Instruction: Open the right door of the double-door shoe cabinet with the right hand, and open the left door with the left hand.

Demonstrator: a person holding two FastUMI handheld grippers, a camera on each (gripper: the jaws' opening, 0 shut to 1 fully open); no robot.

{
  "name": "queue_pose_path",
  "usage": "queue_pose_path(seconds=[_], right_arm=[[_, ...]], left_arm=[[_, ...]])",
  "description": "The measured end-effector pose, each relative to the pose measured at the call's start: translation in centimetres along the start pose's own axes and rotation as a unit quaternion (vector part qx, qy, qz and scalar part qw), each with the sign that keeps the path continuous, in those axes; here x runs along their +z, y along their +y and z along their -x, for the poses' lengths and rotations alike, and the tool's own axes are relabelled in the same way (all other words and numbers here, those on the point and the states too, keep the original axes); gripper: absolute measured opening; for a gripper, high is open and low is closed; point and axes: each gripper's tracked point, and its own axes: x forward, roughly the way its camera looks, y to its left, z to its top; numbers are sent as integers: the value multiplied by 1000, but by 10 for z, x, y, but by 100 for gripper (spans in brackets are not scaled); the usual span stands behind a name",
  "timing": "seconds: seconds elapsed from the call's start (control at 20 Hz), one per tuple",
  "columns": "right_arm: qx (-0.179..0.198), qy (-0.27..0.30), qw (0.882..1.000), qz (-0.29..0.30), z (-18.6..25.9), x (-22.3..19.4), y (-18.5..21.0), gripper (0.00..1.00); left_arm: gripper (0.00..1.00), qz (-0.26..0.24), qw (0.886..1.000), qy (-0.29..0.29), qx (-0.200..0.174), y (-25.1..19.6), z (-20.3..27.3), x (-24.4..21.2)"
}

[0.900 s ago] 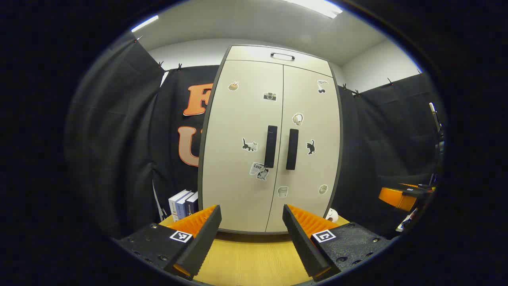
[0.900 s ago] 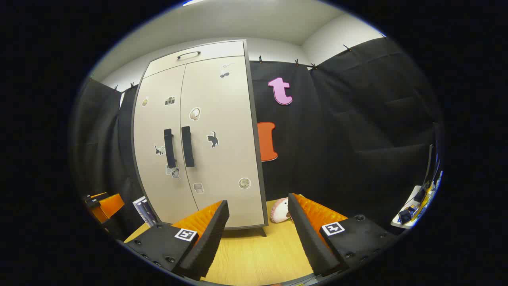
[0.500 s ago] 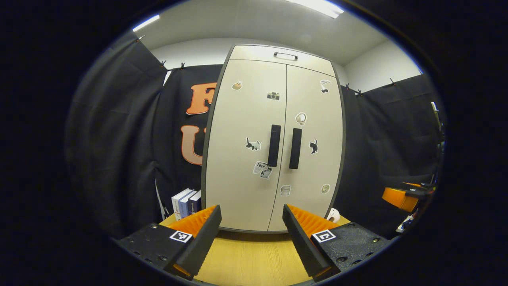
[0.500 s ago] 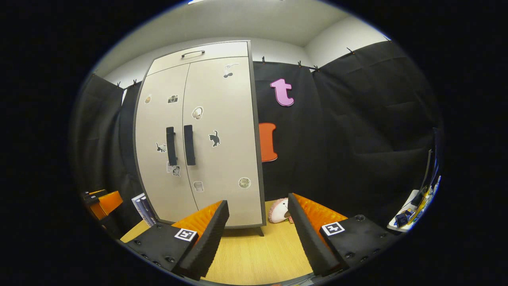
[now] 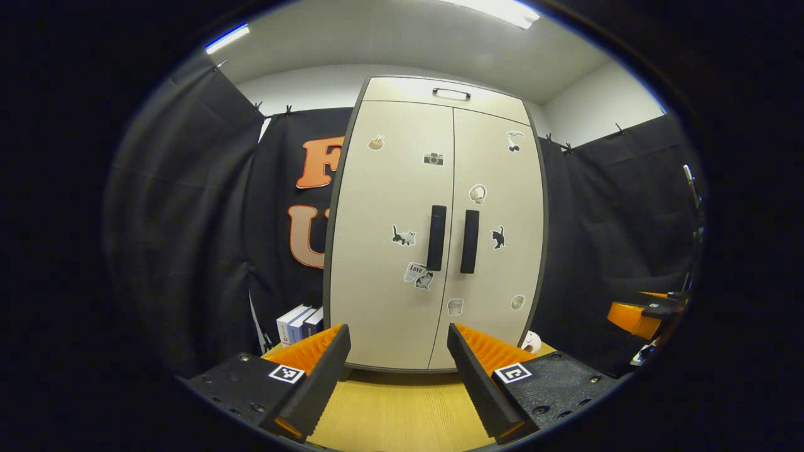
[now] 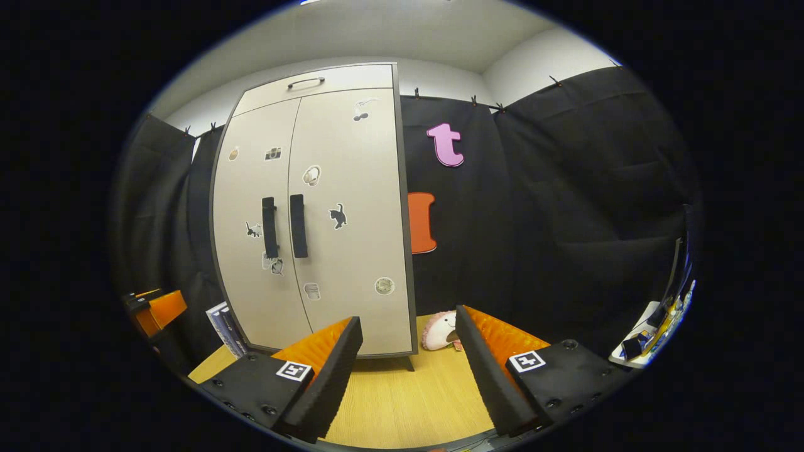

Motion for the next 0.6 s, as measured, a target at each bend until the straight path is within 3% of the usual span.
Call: queue_pose_path(seconds=[0.2,0.6], right_arm=[[7,-3,1000,5,-7,12,11,98],[57,-4,998,22,-50,47,82,98]], left_arm=[[94,11,1000,6,-7,-3,-3,-1],[94,0,1000,6,-5,3,-6,-2]])
